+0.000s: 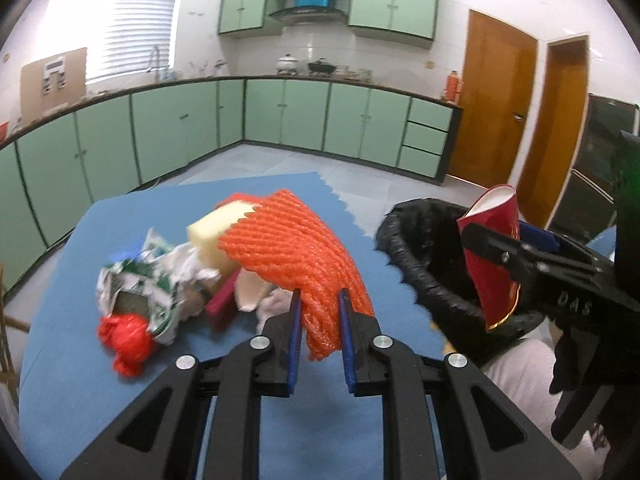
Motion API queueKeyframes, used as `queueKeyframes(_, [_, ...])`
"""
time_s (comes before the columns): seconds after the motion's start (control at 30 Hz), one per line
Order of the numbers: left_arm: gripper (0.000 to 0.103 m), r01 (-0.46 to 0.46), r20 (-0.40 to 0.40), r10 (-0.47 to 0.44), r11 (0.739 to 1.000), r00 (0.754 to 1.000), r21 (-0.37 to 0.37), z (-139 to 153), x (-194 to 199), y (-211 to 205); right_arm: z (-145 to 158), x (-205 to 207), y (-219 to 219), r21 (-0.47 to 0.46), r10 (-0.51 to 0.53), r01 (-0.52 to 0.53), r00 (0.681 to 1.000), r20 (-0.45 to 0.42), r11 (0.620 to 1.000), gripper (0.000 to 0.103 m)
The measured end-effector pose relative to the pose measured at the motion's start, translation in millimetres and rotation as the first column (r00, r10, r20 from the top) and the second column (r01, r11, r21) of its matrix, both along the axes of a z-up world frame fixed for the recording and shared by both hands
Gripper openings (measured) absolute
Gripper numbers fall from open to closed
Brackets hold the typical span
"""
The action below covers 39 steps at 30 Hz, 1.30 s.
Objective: Collect trash
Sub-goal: 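Carry the orange net and red cup over the bin and release both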
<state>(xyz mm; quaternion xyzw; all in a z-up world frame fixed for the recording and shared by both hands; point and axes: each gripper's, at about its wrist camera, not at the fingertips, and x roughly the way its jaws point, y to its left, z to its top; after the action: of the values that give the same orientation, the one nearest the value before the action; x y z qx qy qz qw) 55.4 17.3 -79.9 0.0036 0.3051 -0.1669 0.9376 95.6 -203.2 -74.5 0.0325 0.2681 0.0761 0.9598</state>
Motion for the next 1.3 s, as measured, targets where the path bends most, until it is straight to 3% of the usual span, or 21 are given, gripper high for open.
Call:
queueKeyframes(0.37, [0.017,0.16,0.051,-0.158,0.986,0.986,-0.054,23,47,-87,14,2,-96,0.007,-0.197,0.197,0.979,0.042,0.98,0.084])
queueKeyframes(0.6, [0.017,0.232,0.035,-0.23,0.971,0.972,-0.057,11,79,-144,-4,12,-153,0.013,-0.281,0.281,0.96,0.017,0.96,0.084])
queueKeyframes(0.97, [0.018,0.286,-0.048,-0.287,0.958,0.957,-0.024,-27,114,-210,-50,36,-196,-0.029,-0.351,0.349,0.934,-0.069,0.936,0.087])
queueKeyframes(1.07, [0.028,0.312,-0.079,-0.314,0.95,0.946,-0.028,-34,120,-221,-55,42,-204,-0.034,-0.37,0.368,0.926,-0.082,0.929,0.088])
queueKeyframes(1.1, [0.039,0.313,-0.086,-0.315,0.949,0.945,-0.031,-35,122,-223,-57,42,-207,-0.035,-0.374,0.373,0.923,-0.085,0.927,0.09])
queueKeyframes(1.17, [0.05,0.315,-0.091,-0.317,0.948,0.944,-0.038,-35,124,-223,-58,40,-211,-0.038,-0.392,0.39,0.916,-0.085,0.92,0.092])
queueKeyframes(1.3, [0.057,0.292,-0.086,-0.295,0.955,0.952,-0.046,-28,122,-211,-54,34,-214,-0.031,-0.418,0.417,0.904,-0.086,0.908,0.095])
